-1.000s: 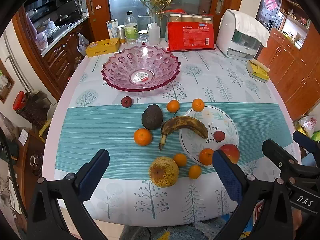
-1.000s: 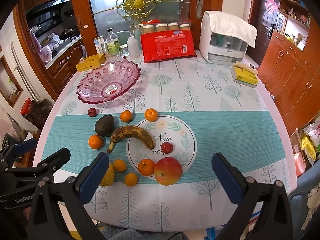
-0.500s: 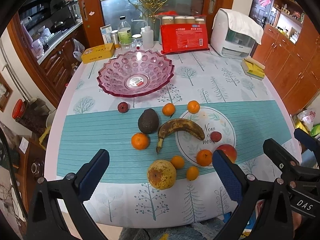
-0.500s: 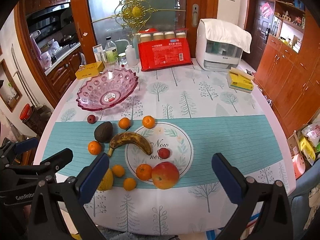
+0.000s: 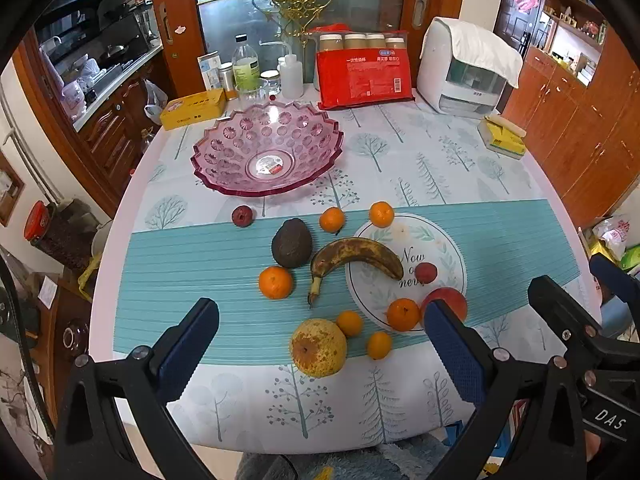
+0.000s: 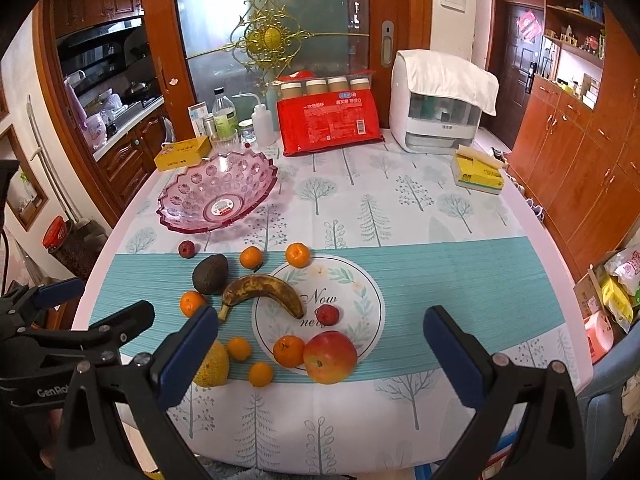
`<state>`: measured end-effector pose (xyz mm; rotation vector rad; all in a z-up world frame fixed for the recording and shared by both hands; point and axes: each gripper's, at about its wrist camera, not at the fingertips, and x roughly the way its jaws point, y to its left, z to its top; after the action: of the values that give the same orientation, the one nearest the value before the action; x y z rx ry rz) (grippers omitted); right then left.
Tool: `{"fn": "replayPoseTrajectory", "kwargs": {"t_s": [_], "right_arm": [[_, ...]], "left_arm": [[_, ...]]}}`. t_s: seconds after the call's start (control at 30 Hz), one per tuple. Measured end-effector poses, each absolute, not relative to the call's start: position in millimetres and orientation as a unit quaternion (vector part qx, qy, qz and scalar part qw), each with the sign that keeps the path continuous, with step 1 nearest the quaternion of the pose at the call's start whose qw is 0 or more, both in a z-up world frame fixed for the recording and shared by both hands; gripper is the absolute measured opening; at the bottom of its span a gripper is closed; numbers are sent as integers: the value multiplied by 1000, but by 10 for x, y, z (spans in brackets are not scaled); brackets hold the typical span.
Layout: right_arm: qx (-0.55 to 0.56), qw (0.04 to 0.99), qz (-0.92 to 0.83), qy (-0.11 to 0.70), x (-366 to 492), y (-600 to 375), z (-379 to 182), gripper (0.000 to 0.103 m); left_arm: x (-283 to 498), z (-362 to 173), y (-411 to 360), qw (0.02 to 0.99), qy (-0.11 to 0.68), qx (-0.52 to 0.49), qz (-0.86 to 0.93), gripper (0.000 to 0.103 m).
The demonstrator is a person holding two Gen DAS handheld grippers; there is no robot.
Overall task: Organize fruits
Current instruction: 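Move both tools forward over the fruit on the runner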
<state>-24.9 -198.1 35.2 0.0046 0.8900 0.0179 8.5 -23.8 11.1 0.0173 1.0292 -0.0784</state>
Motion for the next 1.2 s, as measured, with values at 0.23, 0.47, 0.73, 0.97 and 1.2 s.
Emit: {"fn": "replayPoseTrajectory", "kwargs": {"t_s": [0.23, 0.47, 0.73, 0.97, 1.2], "right_arm": [[3, 906, 14, 423, -240, -2034, 379, 103], [4, 913, 16, 407, -231, -2103, 451, 103], [12, 915, 28, 402, -184, -2198, 432, 103], [17, 915, 41, 402, -118, -2310, 389, 103], [22, 913, 48, 404, -83, -2465, 343, 103]], "left_arm": [[83, 98, -248, 866, 498, 3, -37, 102], [64, 94, -271, 867, 497, 9, -32, 102], [58, 71, -349, 868, 496, 5, -28, 102], [103, 71, -475, 870, 492, 9, -14, 102], [138, 44, -631, 870, 493, 10, -8, 102]]}}
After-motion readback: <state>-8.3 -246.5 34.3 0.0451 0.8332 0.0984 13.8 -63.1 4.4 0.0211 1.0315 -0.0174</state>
